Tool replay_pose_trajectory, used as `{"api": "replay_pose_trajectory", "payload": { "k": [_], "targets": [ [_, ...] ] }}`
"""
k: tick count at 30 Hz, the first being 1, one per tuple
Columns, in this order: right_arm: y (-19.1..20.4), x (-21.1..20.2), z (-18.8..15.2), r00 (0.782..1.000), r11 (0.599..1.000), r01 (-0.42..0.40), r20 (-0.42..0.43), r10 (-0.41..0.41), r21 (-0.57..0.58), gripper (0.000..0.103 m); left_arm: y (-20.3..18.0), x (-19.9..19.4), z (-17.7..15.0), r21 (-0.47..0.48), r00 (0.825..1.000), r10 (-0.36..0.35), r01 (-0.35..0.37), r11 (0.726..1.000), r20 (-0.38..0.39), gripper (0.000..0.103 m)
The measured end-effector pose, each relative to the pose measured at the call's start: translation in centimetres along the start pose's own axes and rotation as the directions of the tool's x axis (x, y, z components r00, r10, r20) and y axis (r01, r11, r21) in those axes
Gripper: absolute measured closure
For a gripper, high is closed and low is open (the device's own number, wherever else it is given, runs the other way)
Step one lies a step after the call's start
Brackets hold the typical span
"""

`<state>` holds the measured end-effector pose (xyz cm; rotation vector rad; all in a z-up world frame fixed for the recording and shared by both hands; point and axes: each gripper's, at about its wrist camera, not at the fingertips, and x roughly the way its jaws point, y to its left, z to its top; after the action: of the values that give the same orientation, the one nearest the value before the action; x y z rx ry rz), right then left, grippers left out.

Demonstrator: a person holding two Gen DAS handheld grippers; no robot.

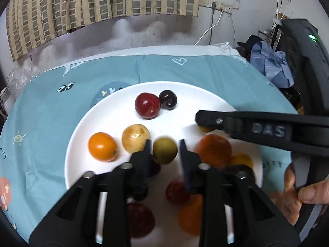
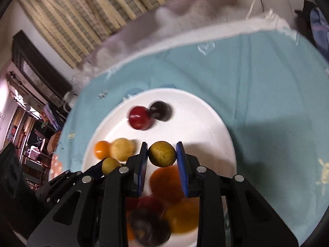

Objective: Organize fruits
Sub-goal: 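Release the small yellow plums onto the white plate with both tools, then grasp the speckled pear-like fruit with the right tool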

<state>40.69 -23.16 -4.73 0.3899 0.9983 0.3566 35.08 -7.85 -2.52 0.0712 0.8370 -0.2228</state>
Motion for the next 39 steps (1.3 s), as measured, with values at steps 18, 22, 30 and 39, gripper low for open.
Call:
{"api": "replay_pose_trajectory", "payload": {
  "k": [18,22,30,39],
  "targets": [
    [4.0,-15.5,-5.8,0.965,0.991,-0.129,0.225,0.135,-0.041,0.029,0.0,-12.7,-4.9,-0.066,0.989,0.052,-0.044,0.997,0.136,0.015],
    [3.9,-18.2,-10.1,0.949,0.986,-0.160,0.267,0.167,-0.050,0.025,-1.6,-15.4,-9.0,-0.071,0.986,0.067,-0.057,0.996,0.152,0.009],
    [-0.1,-15.5,-17.0,0.947,0.995,-0.091,0.307,0.097,-0.033,0.014,-2.7,-12.7,-14.3,-0.126,0.993,0.075,-0.063,0.990,0.086,0.007],
    [2.5,-12.3,-17.8,0.988,0.981,-0.072,0.120,0.095,-0.182,0.014,-4.0,-9.9,-15.1,-0.013,0.996,0.090,-0.090,0.996,0.011,0.007]
  ]
}}
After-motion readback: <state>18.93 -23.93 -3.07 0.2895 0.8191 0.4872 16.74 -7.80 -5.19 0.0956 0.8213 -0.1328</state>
